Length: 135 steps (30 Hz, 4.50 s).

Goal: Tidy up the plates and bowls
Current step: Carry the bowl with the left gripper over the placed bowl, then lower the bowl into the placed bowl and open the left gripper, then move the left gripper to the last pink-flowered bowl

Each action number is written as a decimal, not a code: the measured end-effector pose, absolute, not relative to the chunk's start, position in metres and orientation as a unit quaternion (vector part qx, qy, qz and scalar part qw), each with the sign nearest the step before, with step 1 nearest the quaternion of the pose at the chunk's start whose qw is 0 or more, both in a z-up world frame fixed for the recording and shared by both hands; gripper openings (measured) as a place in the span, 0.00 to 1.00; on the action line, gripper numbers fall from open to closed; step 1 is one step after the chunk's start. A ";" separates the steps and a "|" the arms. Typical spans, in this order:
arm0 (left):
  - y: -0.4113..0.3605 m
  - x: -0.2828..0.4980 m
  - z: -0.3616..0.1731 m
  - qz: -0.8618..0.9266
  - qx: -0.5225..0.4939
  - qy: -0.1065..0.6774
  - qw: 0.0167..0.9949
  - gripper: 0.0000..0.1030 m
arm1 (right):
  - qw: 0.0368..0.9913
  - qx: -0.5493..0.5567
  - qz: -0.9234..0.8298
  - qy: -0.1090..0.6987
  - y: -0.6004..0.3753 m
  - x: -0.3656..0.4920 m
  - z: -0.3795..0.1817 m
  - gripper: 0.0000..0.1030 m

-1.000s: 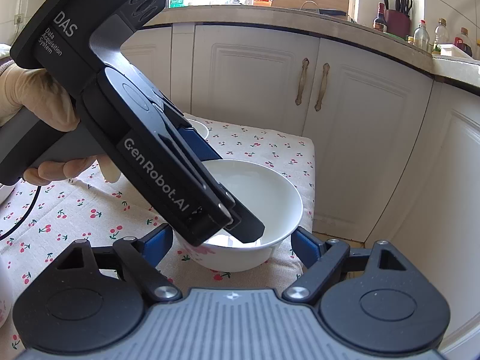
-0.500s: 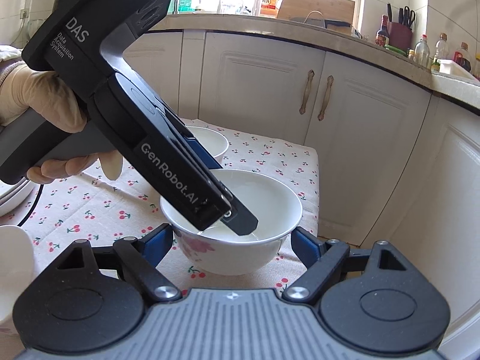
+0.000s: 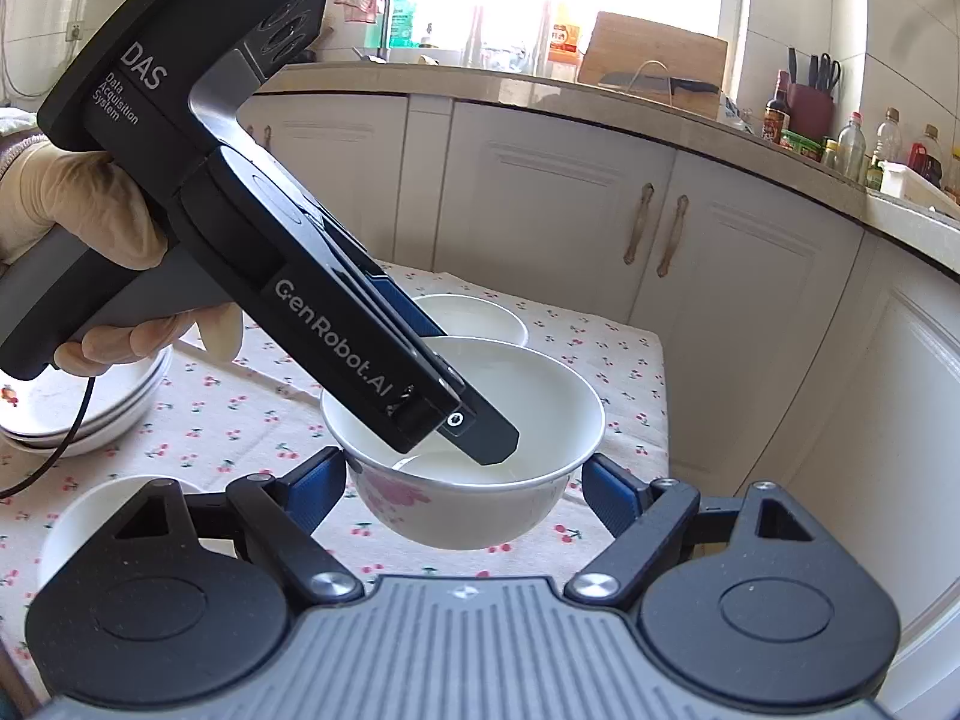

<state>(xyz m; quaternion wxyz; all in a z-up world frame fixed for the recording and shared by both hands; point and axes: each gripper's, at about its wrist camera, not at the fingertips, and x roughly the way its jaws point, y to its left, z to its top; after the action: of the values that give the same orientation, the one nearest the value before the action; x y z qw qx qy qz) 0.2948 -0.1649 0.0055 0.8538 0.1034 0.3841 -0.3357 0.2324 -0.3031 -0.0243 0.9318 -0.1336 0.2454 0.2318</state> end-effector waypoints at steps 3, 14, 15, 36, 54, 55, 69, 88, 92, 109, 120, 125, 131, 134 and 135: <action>-0.158 0.280 0.012 -0.332 0.101 0.382 0.856 0.70 | 0.931 -0.135 0.237 0.244 -0.295 0.219 -0.018 0.86; -0.124 0.224 0.025 -0.319 0.093 0.375 0.865 0.70 | 0.926 -0.140 0.254 0.241 -0.268 0.173 -0.012 0.86; -0.122 0.220 0.025 -0.318 0.091 0.374 0.866 0.70 | 0.926 -0.140 0.255 0.241 -0.265 0.170 -0.013 0.86; -0.087 0.178 -0.002 -0.307 0.077 0.388 0.866 0.70 | 0.911 -0.127 0.285 0.270 -0.235 0.135 -0.040 0.86; -0.087 0.178 -0.013 -0.308 0.076 0.399 0.860 0.70 | 0.903 -0.122 0.290 0.292 -0.237 0.136 -0.055 0.86; -0.088 0.179 -0.014 -0.309 0.077 0.400 0.859 0.70 | 0.903 -0.122 0.290 0.294 -0.237 0.136 -0.055 0.86; -0.089 0.180 -0.019 -0.310 0.077 0.404 0.857 0.70 | 0.900 -0.121 0.291 0.301 -0.238 0.137 -0.059 0.86; -0.084 0.180 -0.025 -0.312 0.066 0.407 0.856 0.77 | 0.901 -0.112 0.294 0.298 -0.240 0.138 -0.059 0.92; -0.080 0.179 -0.023 -0.308 0.066 0.404 0.859 0.78 | 0.904 -0.116 0.296 0.286 -0.241 0.134 -0.054 0.96; -0.065 0.180 -0.001 -0.310 0.058 0.382 0.869 0.91 | 0.909 -0.124 0.288 0.276 -0.242 0.134 -0.043 1.00; -0.064 0.211 0.011 -0.295 0.063 0.368 0.879 0.91 | 0.914 -0.131 0.282 0.261 -0.255 0.154 -0.024 1.00; -0.067 0.240 0.017 -0.285 0.067 0.362 0.885 0.91 | 0.918 -0.145 0.272 0.248 -0.263 0.176 -0.014 1.00; -0.071 0.283 0.016 -0.274 0.065 0.361 0.889 0.91 | 0.919 -0.154 0.271 0.241 -0.273 0.219 -0.006 1.00; -0.075 0.309 0.010 -0.270 0.070 0.367 0.888 0.91 | 0.917 -0.159 0.273 0.243 -0.275 0.246 -0.008 1.00; -0.076 0.317 0.008 -0.269 0.070 0.369 0.887 0.91 | 0.915 -0.160 0.277 0.244 -0.276 0.255 -0.010 1.00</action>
<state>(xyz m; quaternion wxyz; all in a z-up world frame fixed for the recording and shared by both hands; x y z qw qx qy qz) 0.3169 -0.0758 0.0083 0.8868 0.0704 0.3691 -0.2690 0.2554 -0.2759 -0.0097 0.9152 -0.1605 0.2445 0.2773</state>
